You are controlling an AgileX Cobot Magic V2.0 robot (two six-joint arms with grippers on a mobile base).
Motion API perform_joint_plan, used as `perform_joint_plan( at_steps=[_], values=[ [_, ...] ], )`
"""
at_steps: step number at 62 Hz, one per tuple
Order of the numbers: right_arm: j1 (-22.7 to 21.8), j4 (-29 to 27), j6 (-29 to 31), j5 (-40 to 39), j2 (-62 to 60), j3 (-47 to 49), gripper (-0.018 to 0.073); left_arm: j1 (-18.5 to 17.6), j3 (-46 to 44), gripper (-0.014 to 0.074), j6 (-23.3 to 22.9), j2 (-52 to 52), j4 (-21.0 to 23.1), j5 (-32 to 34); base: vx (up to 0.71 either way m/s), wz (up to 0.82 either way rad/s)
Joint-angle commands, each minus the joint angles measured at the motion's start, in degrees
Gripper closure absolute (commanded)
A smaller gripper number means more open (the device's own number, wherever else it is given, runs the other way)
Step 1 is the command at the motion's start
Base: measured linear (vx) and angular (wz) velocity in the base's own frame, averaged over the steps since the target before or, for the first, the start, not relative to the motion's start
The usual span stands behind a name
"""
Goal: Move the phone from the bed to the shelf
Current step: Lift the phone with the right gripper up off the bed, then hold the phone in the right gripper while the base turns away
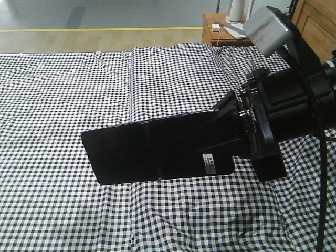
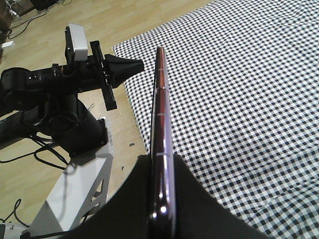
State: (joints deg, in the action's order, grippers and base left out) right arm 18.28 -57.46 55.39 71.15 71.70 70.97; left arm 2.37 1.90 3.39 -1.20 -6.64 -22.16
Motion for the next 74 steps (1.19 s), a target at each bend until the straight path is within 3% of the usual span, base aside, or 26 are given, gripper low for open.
perform_joint_plan(
  at_steps=[1, 74],
  values=[
    [0.13, -4.69, 0.93, 2.2, -1.46, 1.5, 0.0561, 0.04, 0.26, 0.0595, 0.0, -0.42, 0.09, 4.2, 0.0, 0.0],
    [0.13, -4.69, 1.16, 1.8, -1.46, 1.5, 0.0561, 0.04, 0.26, 0.0595, 0.0, -0.42, 0.09, 4.2, -0.01, 0.02]
  ],
)
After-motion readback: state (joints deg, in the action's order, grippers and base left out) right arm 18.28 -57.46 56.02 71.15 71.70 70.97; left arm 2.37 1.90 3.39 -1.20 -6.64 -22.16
